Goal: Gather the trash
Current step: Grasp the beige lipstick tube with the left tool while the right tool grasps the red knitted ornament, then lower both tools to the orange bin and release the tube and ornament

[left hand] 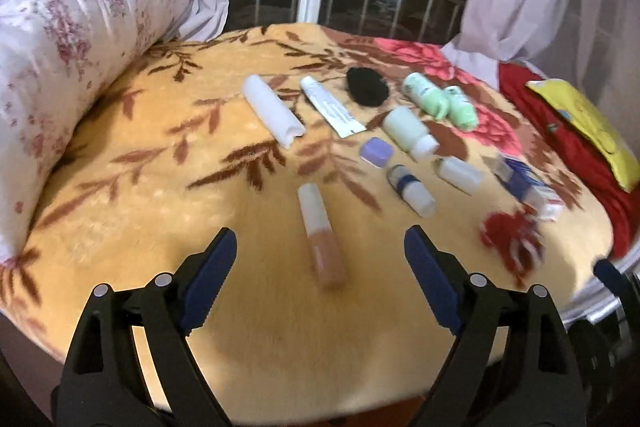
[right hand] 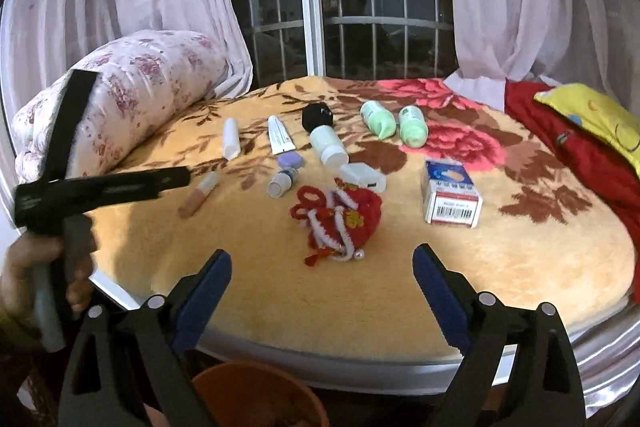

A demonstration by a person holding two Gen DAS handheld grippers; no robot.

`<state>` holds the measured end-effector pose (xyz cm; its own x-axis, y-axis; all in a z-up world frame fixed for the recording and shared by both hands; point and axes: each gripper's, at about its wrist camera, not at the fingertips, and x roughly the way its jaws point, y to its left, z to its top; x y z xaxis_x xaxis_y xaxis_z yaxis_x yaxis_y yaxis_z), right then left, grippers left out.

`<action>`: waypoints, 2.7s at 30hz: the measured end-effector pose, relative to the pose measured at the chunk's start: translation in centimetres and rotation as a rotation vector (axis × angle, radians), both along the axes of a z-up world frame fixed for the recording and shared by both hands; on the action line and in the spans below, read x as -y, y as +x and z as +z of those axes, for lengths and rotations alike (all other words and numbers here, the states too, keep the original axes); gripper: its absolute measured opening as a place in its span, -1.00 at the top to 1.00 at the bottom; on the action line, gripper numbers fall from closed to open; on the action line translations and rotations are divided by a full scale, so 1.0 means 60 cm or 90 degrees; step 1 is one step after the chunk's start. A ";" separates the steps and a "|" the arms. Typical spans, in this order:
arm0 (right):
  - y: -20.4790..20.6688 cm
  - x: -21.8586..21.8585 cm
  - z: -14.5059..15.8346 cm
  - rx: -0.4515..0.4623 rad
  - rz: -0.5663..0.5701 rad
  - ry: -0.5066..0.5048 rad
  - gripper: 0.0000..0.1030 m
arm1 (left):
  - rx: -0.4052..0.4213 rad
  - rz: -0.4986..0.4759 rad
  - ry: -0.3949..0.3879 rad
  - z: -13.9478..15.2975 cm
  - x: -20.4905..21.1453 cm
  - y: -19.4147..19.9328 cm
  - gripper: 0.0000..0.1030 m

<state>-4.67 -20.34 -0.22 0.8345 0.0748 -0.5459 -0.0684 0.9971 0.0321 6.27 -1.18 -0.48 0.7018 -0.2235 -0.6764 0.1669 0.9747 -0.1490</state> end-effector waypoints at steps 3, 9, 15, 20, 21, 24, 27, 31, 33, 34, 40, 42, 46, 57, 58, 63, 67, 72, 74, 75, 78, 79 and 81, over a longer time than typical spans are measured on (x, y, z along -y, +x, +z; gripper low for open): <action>-0.005 0.000 -0.013 -0.005 -0.007 -0.005 -0.75 | -0.024 0.011 -0.001 -0.024 0.008 0.032 -0.55; -0.002 0.007 -0.022 -0.010 -0.013 0.007 -0.75 | -0.046 0.029 0.022 -0.065 0.017 0.061 0.00; 0.013 0.011 -0.031 -0.016 -0.026 -0.003 -0.75 | -0.029 0.029 0.028 -0.067 0.005 0.053 0.66; 0.043 0.003 -0.025 -0.003 -0.023 -0.028 -0.75 | -0.021 0.014 0.025 -0.057 -0.008 0.018 0.66; 0.050 0.000 -0.023 0.000 -0.022 -0.034 -0.75 | -0.018 0.012 0.023 -0.055 -0.012 0.007 0.66; 0.077 -0.008 -0.022 0.004 -0.019 -0.046 -0.75 | -0.018 0.006 0.013 -0.051 -0.022 -0.014 0.66; 0.111 -0.016 -0.032 -0.007 -0.022 -0.072 -0.75 | -0.018 0.004 0.006 -0.048 -0.029 -0.029 0.66; 0.142 -0.021 -0.046 -0.023 -0.028 -0.087 -0.75 | -0.010 0.002 0.002 -0.043 -0.035 -0.043 0.66; 0.153 -0.020 -0.051 -0.028 -0.035 -0.092 -0.73 | -0.008 0.001 -0.004 -0.041 -0.037 -0.048 0.66; 0.160 -0.019 -0.055 -0.035 -0.037 -0.091 -0.64 | -0.006 0.000 -0.005 -0.040 -0.036 -0.050 0.66; 0.166 -0.022 -0.065 -0.062 -0.019 -0.098 0.40 | 0.005 -0.011 -0.009 -0.032 -0.029 -0.063 0.66; 0.152 -0.027 -0.056 -0.044 -0.015 -0.108 0.43 | 0.007 -0.017 -0.012 -0.030 -0.028 -0.068 0.66; 0.114 -0.036 -0.031 -0.026 0.015 -0.089 0.43 | 0.012 -0.035 -0.013 -0.024 -0.018 -0.087 0.66; -0.029 -0.076 -0.042 -0.096 0.142 -0.049 0.42 | -0.033 -0.136 0.012 -0.041 0.002 -0.196 0.66; -0.040 -0.079 -0.056 -0.121 0.152 -0.045 0.42 | -0.043 -0.144 0.018 -0.049 0.002 -0.204 0.66; -0.065 -0.095 -0.126 -0.217 0.179 -0.042 0.41 | -0.114 -0.173 0.040 -0.108 0.000 -0.239 0.66; -0.072 -0.100 -0.173 -0.284 0.182 -0.036 0.28 | -0.177 -0.186 0.040 -0.153 0.002 -0.251 0.66; -0.090 -0.107 -0.197 -0.310 0.189 -0.035 -0.23 | -0.198 -0.184 0.062 -0.161 0.009 -0.256 -0.05; -0.092 -0.104 -0.186 -0.291 0.178 -0.039 -0.32 | -0.182 -0.168 0.073 -0.154 0.007 -0.258 -0.40; -0.093 -0.100 -0.181 -0.283 0.173 -0.037 -0.33 | -0.174 -0.168 0.071 -0.149 0.005 -0.259 -0.40; -0.090 -0.089 -0.169 -0.267 0.153 -0.034 -0.38 | -0.183 -0.162 0.076 -0.147 0.003 -0.253 -0.40; -0.090 -0.084 -0.165 -0.262 0.148 -0.034 -0.38 | -0.187 -0.159 0.069 -0.147 0.000 -0.251 -0.40; -0.086 -0.076 -0.153 -0.246 0.139 -0.036 -0.38 | -0.181 -0.156 0.053 -0.139 -0.001 -0.247 -0.40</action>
<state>-9.81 -15.80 -9.43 0.5370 0.1876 -0.8224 -0.2706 0.9617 0.0427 -8.56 -1.12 -8.82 0.4162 -0.2971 -0.8593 0.3601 0.9217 -0.1442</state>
